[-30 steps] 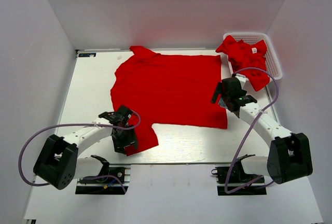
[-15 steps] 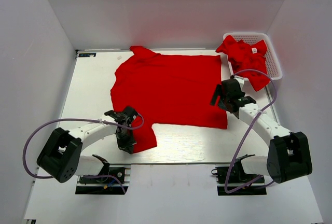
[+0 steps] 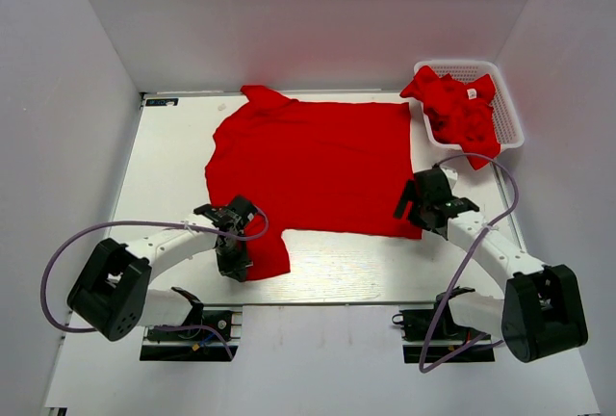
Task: Fold and stack the t-shirts
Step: Grap the side of the flattened tshirt closest away from the robot with both arms
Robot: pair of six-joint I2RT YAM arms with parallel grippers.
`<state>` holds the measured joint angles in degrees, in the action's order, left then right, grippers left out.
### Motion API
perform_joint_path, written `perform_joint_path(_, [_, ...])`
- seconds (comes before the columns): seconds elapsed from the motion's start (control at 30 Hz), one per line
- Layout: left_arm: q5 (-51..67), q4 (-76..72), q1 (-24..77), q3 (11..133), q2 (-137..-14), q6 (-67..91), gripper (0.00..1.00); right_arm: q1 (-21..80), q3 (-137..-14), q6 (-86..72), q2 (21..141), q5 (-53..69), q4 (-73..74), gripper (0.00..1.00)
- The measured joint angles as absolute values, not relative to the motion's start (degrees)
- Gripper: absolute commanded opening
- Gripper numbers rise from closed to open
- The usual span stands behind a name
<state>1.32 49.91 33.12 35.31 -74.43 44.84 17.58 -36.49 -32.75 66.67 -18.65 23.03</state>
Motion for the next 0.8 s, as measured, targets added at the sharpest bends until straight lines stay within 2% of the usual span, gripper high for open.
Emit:
perform_joint_path(0.57, [0.0,47.1,33.1,35.2,-71.9,43.9,0.0,17.6,-31.5,-36.9,70.3,-17.5,20.8,0.9])
perform_joint_path(0.63, [0.0,46.8,33.1,35.2,-71.8,43.9,0.0,17.6,-31.7,-36.9,70.9,-17.6,19.9,0.86])
perform_joint_path(0.73, [0.0,46.4,33.1,35.2,-71.5,43.9,0.0,17.6,-31.7,-36.8,71.3,-17.6,18.8,0.58])
perform_joint_path(0.77, [0.0,46.4,33.1,35.2,-71.3,43.9,0.0,17.6,-31.7,-36.9,71.4,-17.5,18.6,0.33])
perform_joint_path(0.8, [0.0,46.3,33.1,35.2,-71.0,43.9,0.0,17.6,-31.6,-36.7,71.4,-17.3,18.5,0.25])
